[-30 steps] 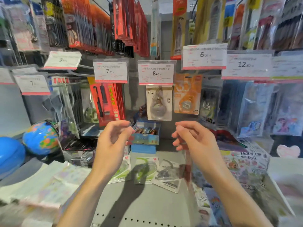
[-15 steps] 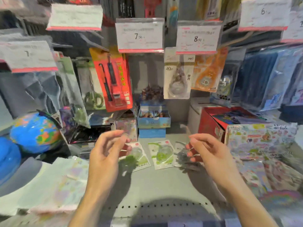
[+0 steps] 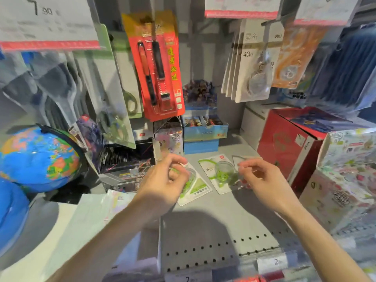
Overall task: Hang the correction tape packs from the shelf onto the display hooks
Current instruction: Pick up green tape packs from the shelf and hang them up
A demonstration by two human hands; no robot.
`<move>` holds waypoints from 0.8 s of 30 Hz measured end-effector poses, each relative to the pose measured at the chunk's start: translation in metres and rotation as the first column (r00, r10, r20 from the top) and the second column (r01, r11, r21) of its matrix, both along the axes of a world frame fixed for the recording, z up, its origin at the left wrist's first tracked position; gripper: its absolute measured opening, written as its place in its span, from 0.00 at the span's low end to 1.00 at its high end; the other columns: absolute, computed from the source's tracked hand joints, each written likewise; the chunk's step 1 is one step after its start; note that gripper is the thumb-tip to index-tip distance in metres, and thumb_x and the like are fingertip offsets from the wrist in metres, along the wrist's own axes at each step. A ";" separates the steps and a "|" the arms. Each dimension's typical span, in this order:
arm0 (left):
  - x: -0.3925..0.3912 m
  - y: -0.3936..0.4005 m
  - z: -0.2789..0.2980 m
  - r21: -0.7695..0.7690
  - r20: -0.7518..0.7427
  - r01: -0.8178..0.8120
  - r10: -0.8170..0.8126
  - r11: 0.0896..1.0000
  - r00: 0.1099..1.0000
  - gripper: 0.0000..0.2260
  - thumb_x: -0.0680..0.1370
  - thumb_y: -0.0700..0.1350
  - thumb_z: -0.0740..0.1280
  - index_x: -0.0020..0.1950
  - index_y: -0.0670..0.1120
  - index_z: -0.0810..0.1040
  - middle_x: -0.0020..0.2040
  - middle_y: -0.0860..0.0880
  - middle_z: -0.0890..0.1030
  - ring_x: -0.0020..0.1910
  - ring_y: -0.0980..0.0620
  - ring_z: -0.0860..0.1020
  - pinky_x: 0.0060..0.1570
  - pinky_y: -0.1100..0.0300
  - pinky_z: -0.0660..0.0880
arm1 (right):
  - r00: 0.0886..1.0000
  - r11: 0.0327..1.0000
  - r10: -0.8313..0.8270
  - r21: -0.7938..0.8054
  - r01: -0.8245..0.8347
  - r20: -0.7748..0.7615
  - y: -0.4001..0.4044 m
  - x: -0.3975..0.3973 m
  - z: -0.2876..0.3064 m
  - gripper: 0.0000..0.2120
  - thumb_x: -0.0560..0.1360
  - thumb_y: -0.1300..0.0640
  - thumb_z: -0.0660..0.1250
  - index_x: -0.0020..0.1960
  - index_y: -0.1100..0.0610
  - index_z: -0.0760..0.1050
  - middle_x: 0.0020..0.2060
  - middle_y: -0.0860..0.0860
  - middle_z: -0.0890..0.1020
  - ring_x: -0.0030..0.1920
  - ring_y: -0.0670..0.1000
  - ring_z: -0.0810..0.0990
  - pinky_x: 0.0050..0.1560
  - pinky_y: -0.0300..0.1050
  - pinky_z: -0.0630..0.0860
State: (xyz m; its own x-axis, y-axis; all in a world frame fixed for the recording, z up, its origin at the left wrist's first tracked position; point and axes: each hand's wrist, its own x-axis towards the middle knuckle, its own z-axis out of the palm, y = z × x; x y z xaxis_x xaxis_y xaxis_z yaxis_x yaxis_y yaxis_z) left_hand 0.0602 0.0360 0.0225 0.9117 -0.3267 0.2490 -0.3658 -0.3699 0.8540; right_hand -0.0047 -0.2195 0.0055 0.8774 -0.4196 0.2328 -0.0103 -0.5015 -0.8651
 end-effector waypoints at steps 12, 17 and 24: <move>0.058 -0.047 -0.026 0.707 0.045 0.040 -0.101 0.706 0.994 0.25 0.80 0.52 0.66 0.76 0.50 0.66 0.72 0.47 0.68 0.74 0.46 0.65 0.71 0.54 0.63 | 0.966 0.764 0.026 -0.618 -0.185 -0.257 -0.045 0.047 -0.026 0.06 0.79 0.54 0.68 0.50 0.56 0.81 0.50 0.53 0.83 0.56 0.59 0.78 0.58 0.55 0.74; 0.066 -0.052 -0.037 0.740 0.093 -0.008 -0.091 0.672 0.992 0.24 0.81 0.53 0.64 0.77 0.50 0.66 0.72 0.46 0.71 0.74 0.46 0.66 0.69 0.53 0.68 | 0.958 0.752 0.023 -0.627 -0.205 -0.285 -0.055 0.040 -0.026 0.05 0.75 0.57 0.69 0.47 0.59 0.81 0.45 0.54 0.84 0.50 0.59 0.79 0.53 0.56 0.76; 0.073 -0.050 -0.041 0.655 0.036 0.125 -0.196 0.746 0.980 0.24 0.80 0.47 0.67 0.75 0.52 0.68 0.74 0.52 0.71 0.74 0.52 0.66 0.66 0.64 0.62 | 0.906 0.733 0.042 -0.603 -0.314 -0.421 -0.060 0.040 -0.011 0.17 0.73 0.58 0.70 0.62 0.53 0.80 0.48 0.47 0.78 0.57 0.54 0.76 0.55 0.47 0.71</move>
